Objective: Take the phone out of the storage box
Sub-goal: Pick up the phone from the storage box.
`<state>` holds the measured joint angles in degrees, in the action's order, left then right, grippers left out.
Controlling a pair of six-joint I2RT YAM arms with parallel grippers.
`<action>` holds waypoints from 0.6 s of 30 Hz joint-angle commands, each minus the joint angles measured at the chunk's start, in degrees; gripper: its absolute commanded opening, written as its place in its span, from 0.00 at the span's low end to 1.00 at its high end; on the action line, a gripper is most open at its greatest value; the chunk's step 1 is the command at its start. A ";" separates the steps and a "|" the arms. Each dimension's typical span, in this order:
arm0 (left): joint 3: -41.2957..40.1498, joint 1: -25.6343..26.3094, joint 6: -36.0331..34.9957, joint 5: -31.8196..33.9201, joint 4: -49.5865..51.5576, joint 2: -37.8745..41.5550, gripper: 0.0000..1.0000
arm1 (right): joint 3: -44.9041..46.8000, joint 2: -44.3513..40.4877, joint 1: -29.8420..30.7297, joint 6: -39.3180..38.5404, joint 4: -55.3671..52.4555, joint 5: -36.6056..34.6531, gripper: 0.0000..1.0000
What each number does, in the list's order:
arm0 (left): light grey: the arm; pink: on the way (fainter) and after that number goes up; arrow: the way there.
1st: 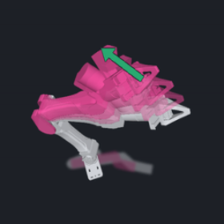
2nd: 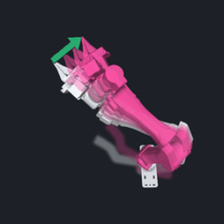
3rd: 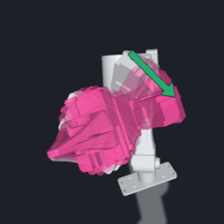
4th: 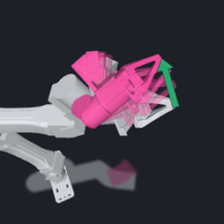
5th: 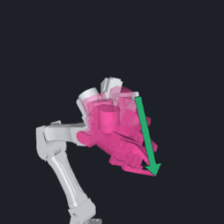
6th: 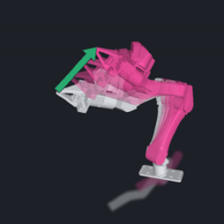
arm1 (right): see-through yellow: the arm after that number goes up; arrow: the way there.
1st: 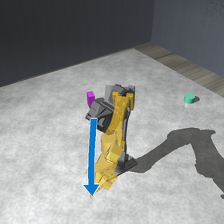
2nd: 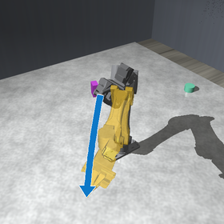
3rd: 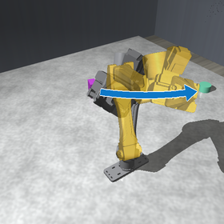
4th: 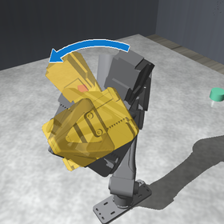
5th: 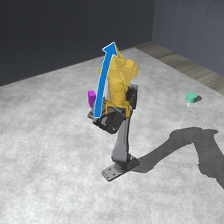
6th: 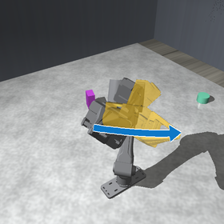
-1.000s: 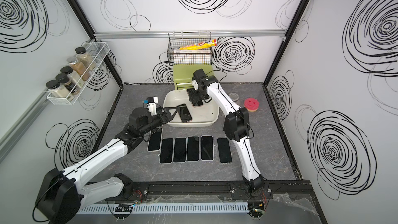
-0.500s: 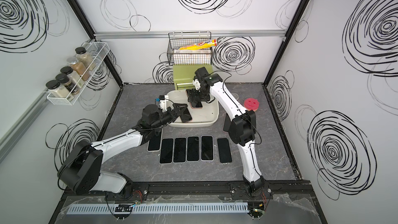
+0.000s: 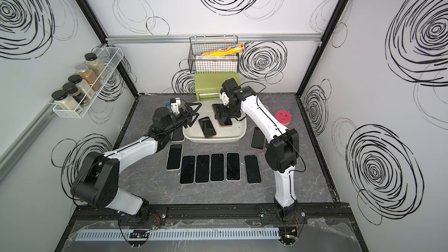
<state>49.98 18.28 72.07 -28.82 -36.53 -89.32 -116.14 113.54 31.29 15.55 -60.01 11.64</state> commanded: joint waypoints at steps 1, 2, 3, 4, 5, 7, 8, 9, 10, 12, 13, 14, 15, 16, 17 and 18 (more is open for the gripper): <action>3.26 1.05 4.25 -4.20 -1.39 -1.58 0.97 | 0.91 -2.62 1.03 -1.05 2.61 0.27 0.43; 3.35 1.14 5.24 -4.27 -2.00 -1.94 0.97 | 1.10 -2.70 1.27 -1.05 2.70 0.22 0.43; 3.37 1.14 6.52 -4.32 -3.11 -2.26 0.97 | 1.16 -2.73 1.51 -1.18 2.68 0.14 0.43; 3.66 1.19 7.08 -4.40 -3.29 -2.51 0.97 | 1.25 -2.71 1.75 -1.29 2.70 0.14 0.43; 4.12 1.27 7.24 -4.57 -3.42 -2.83 0.97 | 1.28 -2.73 2.00 -1.31 2.62 0.04 0.43; 5.18 1.51 6.71 -4.73 -2.26 -3.36 0.97 | 1.30 -2.73 2.24 -1.31 2.70 0.20 0.43; 5.70 1.65 6.13 -4.83 -1.33 -3.74 0.97 | 1.23 -2.81 2.41 -1.31 2.79 0.39 0.43; 5.98 1.75 5.83 -4.84 -0.51 -4.08 0.97 | 1.11 -2.88 2.54 -1.23 2.79 0.38 0.43; 5.97 1.83 5.96 -4.84 -0.21 -4.26 0.96 | 1.09 -2.95 2.63 -1.13 2.87 0.55 0.43; 5.66 1.89 6.56 -5.19 -1.03 -4.93 0.94 | 1.01 -3.15 2.80 -0.98 2.97 1.10 0.43; 5.75 1.93 6.72 -5.28 -0.78 -5.28 0.93 | 1.09 -3.16 2.87 -0.96 2.97 1.19 0.43; 5.83 1.93 6.74 -5.44 -0.74 -5.68 0.92 | 1.31 -3.26 3.03 -0.96 2.97 1.32 0.43; 5.99 1.98 6.77 -5.54 -0.59 -6.04 0.90 | 1.65 -3.28 3.16 -0.83 3.03 1.42 0.43; 6.21 2.02 6.76 -5.61 -0.33 -6.26 0.89 | 1.78 -3.37 3.29 -0.67 3.12 1.37 0.43; 6.48 2.02 6.69 -5.83 -0.14 -6.65 0.88 | 2.12 -3.56 3.41 -0.53 3.29 1.37 0.43; 6.54 2.07 6.61 -5.88 -0.13 -6.92 0.87 | 2.27 -3.74 3.51 -0.44 3.55 1.53 0.43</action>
<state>54.78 19.88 78.87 -33.32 -35.77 -95.26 -114.28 112.95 34.35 15.03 -58.87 12.10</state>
